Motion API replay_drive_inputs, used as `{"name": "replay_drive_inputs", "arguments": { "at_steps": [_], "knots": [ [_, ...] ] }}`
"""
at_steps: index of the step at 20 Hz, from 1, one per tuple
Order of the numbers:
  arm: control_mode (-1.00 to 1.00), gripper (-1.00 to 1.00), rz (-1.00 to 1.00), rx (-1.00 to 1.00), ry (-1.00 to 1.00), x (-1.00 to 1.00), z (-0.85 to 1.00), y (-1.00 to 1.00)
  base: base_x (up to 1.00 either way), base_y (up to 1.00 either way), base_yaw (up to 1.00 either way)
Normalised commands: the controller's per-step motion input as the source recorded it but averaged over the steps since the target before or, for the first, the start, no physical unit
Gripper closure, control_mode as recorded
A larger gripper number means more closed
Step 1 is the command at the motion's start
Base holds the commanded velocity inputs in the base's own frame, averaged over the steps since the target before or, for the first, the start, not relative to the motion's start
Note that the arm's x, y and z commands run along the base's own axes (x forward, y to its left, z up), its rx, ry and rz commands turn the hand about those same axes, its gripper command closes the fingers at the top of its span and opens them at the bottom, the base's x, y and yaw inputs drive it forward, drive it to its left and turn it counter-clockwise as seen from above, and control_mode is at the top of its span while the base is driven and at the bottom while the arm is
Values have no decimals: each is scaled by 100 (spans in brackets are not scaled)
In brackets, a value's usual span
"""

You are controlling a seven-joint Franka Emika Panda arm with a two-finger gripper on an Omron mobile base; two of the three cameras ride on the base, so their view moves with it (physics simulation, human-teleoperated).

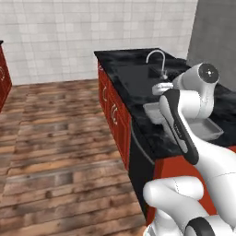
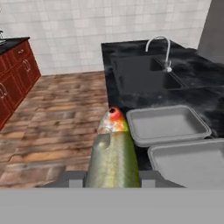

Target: Place one corn and one fish in each tupperware on the nearby counter, to pack two identical lunches.

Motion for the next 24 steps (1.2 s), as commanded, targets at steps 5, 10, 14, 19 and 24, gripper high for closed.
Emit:
{"name": "replay_drive_inputs", "arguments": {
  "at_steps": [5,10,14,19,24],
  "knots": [
    [100,100,0,0,0,0,0,0,52,99,-66],
    [100,100,0,0,0,0,0,0,65,100,-66],
    [100,100,0,0,0,0,0,0,57,100,-66],
    [100,100,0,0,0,0,0,0,51,70,-65],
    [100,100,0,0,0,0,0,0,48,17,-59]
  ]
}}
